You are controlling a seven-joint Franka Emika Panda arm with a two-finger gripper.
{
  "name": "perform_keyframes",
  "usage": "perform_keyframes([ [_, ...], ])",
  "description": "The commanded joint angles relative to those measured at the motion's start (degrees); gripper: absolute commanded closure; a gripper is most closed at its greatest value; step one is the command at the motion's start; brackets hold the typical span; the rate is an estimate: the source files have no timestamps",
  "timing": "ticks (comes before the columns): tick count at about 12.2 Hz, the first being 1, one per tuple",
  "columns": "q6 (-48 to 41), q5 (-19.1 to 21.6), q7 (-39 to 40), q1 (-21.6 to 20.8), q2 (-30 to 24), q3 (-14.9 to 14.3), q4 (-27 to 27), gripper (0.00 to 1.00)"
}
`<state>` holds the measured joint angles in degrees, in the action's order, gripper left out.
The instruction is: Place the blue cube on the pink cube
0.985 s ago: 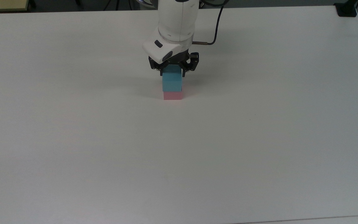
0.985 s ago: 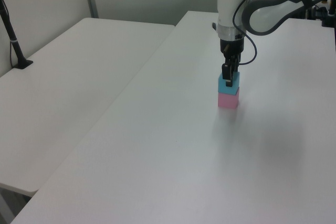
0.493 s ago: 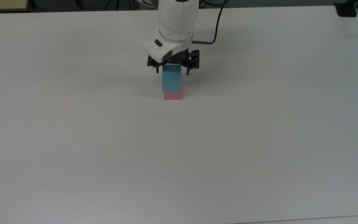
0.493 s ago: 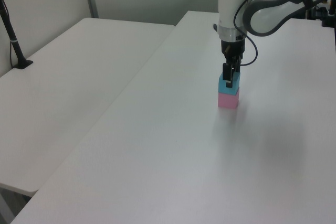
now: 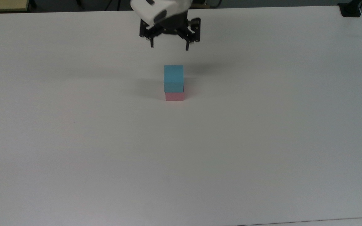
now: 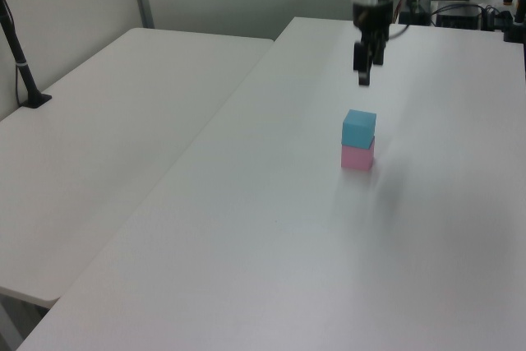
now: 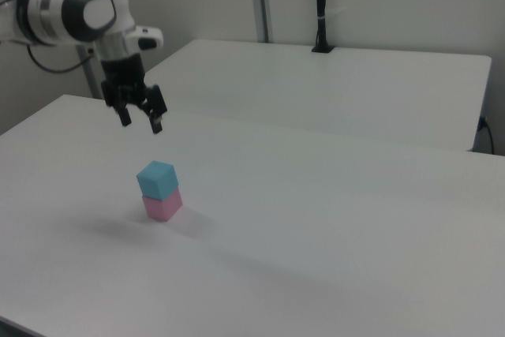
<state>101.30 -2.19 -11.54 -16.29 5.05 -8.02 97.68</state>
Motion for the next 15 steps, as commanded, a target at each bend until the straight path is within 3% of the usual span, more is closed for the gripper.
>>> perform_keyframes([
  [1,-7.76,-0.97,3.51,3.45,0.49,-0.15,-8.45,0.00],
  [4,-10.59,-0.62,11.26,8.45,0.14,0.37,-10.40,0.00],
  [8,-15.08,-0.10,15.14,10.65,-0.21,0.46,-13.04,0.00],
  [9,-14.91,0.43,15.14,13.19,-0.65,1.51,-13.04,0.00],
  [11,-15.08,0.96,13.92,18.81,-0.65,8.43,-13.04,0.00],
  [12,-15.17,0.79,12.95,19.79,-0.74,10.20,-12.95,0.00],
  [15,-15.17,0.70,12.68,19.80,-0.92,10.13,-12.87,0.00],
])
